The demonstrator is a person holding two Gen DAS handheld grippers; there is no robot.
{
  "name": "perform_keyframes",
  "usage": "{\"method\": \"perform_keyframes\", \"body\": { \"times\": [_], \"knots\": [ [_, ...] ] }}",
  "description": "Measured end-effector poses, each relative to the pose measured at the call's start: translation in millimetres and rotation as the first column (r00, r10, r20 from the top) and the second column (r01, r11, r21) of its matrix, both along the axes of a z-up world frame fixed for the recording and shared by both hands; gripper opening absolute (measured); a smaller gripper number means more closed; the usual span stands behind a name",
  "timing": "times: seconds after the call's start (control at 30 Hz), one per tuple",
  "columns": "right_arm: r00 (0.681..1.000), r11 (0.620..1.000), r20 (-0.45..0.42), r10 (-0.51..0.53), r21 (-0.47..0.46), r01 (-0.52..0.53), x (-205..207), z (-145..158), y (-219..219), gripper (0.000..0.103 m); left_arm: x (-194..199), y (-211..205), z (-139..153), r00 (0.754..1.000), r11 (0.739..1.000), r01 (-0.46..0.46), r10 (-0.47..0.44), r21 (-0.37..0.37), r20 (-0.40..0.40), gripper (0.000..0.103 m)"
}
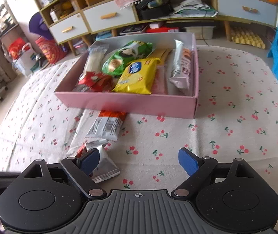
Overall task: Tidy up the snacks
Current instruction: 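Grasp a silver packet with the right tool while the left tool grasps a red candy packet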
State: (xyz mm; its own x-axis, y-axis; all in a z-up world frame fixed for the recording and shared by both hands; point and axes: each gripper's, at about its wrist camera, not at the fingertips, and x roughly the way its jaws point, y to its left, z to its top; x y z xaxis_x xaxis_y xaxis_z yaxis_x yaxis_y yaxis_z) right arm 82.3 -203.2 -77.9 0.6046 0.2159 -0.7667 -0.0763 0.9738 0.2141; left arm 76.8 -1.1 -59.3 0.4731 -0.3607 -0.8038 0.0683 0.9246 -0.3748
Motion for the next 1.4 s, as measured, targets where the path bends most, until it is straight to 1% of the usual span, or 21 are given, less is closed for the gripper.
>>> {"method": "perform_keyframes", "body": {
  "times": [0.17, 0.33, 0.43, 0.47, 0.5, 0.53, 0.57, 0.63, 0.7, 0.77, 0.8, 0.87, 0.9, 0.93, 1.03, 1.17, 1.27, 1.4],
  "knots": [
    [0.999, 0.998, -0.009, 0.048, -0.037, -0.049, -1.4, -7.9, 12.2, 0.090, 0.4, 16.7, 3.6, 0.999, 0.998, -0.013, 0.010, 0.058, 0.039, 0.006],
    [0.996, 0.995, 0.008, 0.093, -0.048, -0.093, -6.3, -11.6, 23.7, 0.090, -0.1, 37.6, 5.9, 0.998, 0.996, -0.022, 0.017, 0.089, 0.067, 0.006],
    [0.992, 0.992, 0.031, 0.119, -0.050, -0.118, -9.1, -11.5, 29.9, 0.090, -0.6, 47.4, 3.9, 0.998, 0.997, -0.017, 0.012, 0.081, 0.068, 0.008],
    [0.991, 0.991, 0.037, 0.127, -0.052, -0.125, -9.4, -11.2, 31.4, 0.090, -1.4, 48.9, 3.3, 0.998, 0.997, -0.019, 0.013, 0.079, 0.067, 0.014],
    [0.990, 0.989, 0.045, 0.137, -0.054, -0.134, -9.8, -11.3, 33.4, 0.090, -2.3, 50.0, 2.8, 0.998, 0.997, -0.020, 0.015, 0.075, 0.067, 0.017],
    [0.988, 0.988, 0.049, 0.144, -0.058, -0.141, -9.8, -11.5, 35.5, 0.090, -3.0, 50.2, 2.8, 0.998, 0.997, -0.020, 0.016, 0.070, 0.068, 0.023],
    [0.988, 0.987, 0.048, 0.147, -0.064, -0.144, -9.5, -12.3, 38.2, 0.090, -3.5, 49.9, 2.7, 0.998, 0.998, -0.022, 0.018, 0.063, 0.068, 0.026],
    [0.986, 0.985, 0.049, 0.158, -0.079, -0.154, -9.0, -13.6, 43.5, 0.090, -2.9, 49.4, 3.0, 0.998, 0.999, -0.021, 0.018, 0.044, 0.067, 0.028],
    [0.984, 0.982, 0.059, 0.168, -0.100, -0.161, -8.4, -14.8, 48.6, 0.089, -2.1, 49.3, 3.2, 0.998, 0.999, -0.013, 0.011, 0.034, 0.068, 0.032],
    [0.982, 0.978, 0.068, 0.176, -0.123, -0.166, -8.0, -16.2, 51.5, 0.083, -2.0, 46.8, 2.6, 0.998, 0.999, -0.007, 0.004, 0.034, 0.070, 0.037],
    [0.981, 0.977, 0.070, 0.179, -0.133, -0.169, -8.0, -17.1, 51.9, 0.067, -2.0, 44.9, 2.3, 0.998, 0.999, -0.001, -0.001, 0.035, 0.070, 0.038],
    [0.980, 0.971, 0.068, 0.190, -0.160, -0.177, -8.2, -19.0, 51.1, 0.046, -2.2, 41.2, 1.8, 0.997, 0.999, 0.008, -0.011, 0.036, 0.071, 0.042],
    [0.978, 0.969, 0.072, 0.193, -0.173, -0.179, -9.1, -18.5, 49.5, 0.034, -2.4, 39.3, 1.2, 0.997, 0.999, 0.013, -0.016, 0.036, 0.071, 0.042],
    [0.978, 0.968, 0.071, 0.195, -0.173, -0.180, -9.5, -17.4, 46.9, 0.033, -2.5, 37.7, 0.3, 0.997, 0.999, 0.018, -0.020, 0.035, 0.069, 0.043],
    [0.982, 0.977, 0.051, 0.182, -0.120, -0.175, -9.0, -15.0, 36.4, 0.033, -2.5, 32.9, -2.9, 0.998, 0.999, 0.028, -0.029, 0.021, 0.057, 0.044],
    [0.987, 0.980, 0.038, 0.158, -0.127, -0.152, -11.1, -10.7, 30.7, 0.033, -1.9, 19.9, -5.4, 0.998, 0.999, 0.053, -0.053, 0.003, 0.044, 0.044],
    [0.991, 0.986, 0.022, 0.130, -0.107, -0.127, -11.9, -6.6, 24.9, 0.033, -1.6, 9.9, -7.7, 0.997, 0.997, 0.073, -0.073, 0.006, 0.039, 0.044],
    [0.994, 0.990, 0.019, 0.107, -0.093, -0.105, -13.8, -1.1, 18.8, 0.033, 0.6, 0.5, -14.4, 0.997, 0.997, 0.073, -0.073, 0.019, 0.017, 0.040]
  ]
}}
